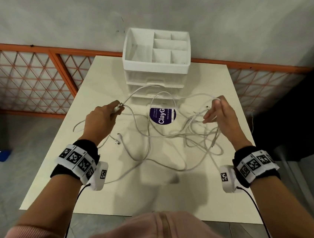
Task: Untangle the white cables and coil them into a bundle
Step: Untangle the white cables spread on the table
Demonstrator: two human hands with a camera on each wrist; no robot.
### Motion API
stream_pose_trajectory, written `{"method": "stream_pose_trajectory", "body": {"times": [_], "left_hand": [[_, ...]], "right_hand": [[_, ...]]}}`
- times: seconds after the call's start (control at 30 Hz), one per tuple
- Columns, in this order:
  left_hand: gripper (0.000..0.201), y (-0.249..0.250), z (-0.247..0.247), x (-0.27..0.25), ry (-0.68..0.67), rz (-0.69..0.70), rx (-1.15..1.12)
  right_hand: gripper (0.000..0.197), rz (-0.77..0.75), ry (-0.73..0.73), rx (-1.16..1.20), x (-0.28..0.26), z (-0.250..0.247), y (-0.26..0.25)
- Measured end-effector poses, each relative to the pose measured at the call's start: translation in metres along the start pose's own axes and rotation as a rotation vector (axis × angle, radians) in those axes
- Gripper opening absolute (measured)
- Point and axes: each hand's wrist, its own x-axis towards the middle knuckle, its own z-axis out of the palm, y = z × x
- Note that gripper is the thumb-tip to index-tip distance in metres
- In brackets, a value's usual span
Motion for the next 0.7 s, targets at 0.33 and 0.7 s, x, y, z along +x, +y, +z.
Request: {"method": "stream_pose_trajectory", "body": {"times": [0.33,0.7], "left_hand": [[0.021,0.016,0.001,0.007,-0.031,0.004,-0.013],[0.017,-0.012,-0.006,0.000,-0.936,-0.077,0.190]], "right_hand": [[0.034,0.030,-0.231,0.108,0.006,0.010,-0.035],[0.034,0.423,-0.915,-0.657,-0.044,0.016,0.044]]}}
